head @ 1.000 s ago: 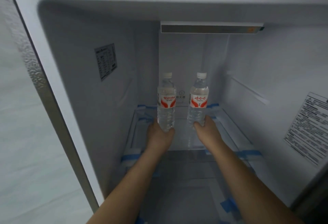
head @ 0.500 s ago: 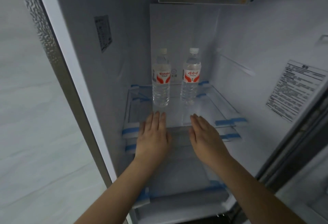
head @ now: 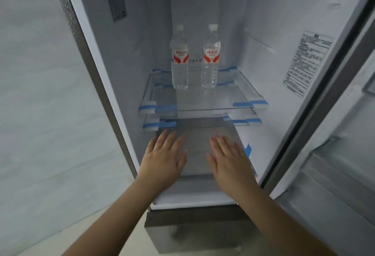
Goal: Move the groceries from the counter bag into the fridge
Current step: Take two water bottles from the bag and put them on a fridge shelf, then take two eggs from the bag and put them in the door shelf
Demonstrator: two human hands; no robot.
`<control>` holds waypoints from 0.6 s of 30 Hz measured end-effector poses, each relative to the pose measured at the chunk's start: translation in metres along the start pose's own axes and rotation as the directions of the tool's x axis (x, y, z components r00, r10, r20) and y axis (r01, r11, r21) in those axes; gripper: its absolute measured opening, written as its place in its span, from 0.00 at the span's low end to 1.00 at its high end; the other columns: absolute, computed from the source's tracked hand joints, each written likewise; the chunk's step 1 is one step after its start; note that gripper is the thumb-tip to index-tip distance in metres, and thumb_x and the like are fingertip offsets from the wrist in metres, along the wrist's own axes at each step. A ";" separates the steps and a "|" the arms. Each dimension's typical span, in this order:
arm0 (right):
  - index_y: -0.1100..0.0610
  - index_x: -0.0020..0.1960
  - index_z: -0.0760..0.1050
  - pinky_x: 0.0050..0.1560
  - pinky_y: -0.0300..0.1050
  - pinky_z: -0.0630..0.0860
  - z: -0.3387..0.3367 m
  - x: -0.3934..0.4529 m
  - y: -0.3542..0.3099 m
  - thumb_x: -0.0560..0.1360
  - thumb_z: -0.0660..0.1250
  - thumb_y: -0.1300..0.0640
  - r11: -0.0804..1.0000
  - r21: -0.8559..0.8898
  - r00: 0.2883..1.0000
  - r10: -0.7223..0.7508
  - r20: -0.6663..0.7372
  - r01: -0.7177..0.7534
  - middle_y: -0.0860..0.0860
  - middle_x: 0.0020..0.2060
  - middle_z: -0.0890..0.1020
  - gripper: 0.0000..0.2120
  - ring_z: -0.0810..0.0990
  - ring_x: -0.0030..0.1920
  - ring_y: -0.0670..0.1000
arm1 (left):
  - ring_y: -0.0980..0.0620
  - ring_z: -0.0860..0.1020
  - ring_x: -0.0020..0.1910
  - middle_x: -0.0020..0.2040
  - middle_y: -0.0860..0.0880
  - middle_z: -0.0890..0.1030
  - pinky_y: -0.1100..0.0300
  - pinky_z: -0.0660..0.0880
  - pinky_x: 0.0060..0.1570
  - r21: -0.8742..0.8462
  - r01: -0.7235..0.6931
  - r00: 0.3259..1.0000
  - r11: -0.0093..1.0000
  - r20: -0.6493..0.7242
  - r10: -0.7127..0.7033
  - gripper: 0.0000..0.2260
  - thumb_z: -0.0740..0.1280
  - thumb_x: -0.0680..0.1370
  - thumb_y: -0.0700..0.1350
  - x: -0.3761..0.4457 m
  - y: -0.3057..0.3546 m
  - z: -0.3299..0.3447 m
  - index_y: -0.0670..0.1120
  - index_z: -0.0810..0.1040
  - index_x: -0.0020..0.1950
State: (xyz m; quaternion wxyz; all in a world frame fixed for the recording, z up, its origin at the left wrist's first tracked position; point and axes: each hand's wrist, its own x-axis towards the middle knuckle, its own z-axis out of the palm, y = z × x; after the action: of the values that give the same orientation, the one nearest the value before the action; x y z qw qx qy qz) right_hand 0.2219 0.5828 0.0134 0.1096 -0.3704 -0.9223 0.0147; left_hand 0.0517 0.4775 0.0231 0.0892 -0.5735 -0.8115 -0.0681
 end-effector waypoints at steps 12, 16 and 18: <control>0.59 0.73 0.66 0.71 0.56 0.61 0.005 -0.096 -0.024 0.82 0.37 0.45 0.988 0.061 0.990 -0.140 0.003 0.140 0.56 0.69 0.73 0.30 0.70 0.70 0.57 | 0.40 0.64 0.74 0.72 0.44 0.72 0.46 0.54 0.74 0.090 0.228 0.972 0.970 0.030 -0.231 0.26 0.44 0.82 0.56 -0.147 0.039 -0.017 0.48 0.67 0.74; 0.57 0.75 0.60 0.74 0.52 0.52 0.003 -0.114 -0.045 0.81 0.35 0.45 0.964 0.067 0.965 -0.261 0.022 0.259 0.55 0.73 0.67 0.31 0.61 0.75 0.55 | 0.42 0.64 0.74 0.72 0.46 0.72 0.43 0.56 0.72 0.111 0.325 0.945 0.939 0.003 -0.328 0.24 0.49 0.81 0.55 -0.194 0.028 -0.026 0.51 0.64 0.76; 0.58 0.75 0.60 0.74 0.52 0.53 0.001 -0.125 -0.059 0.81 0.34 0.44 0.948 0.077 0.949 -0.313 0.025 0.310 0.55 0.73 0.67 0.32 0.61 0.75 0.55 | 0.42 0.63 0.75 0.72 0.46 0.71 0.44 0.56 0.72 0.124 0.364 0.930 0.923 0.004 -0.368 0.25 0.48 0.81 0.56 -0.219 0.020 -0.031 0.51 0.62 0.77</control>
State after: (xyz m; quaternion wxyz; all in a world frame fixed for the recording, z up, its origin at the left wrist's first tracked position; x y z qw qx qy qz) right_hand 0.2691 0.4545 -0.0052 0.1067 -0.2155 -0.9699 0.0372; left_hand 0.1444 0.2764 0.0049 0.0986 -0.4064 -0.9080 -0.0264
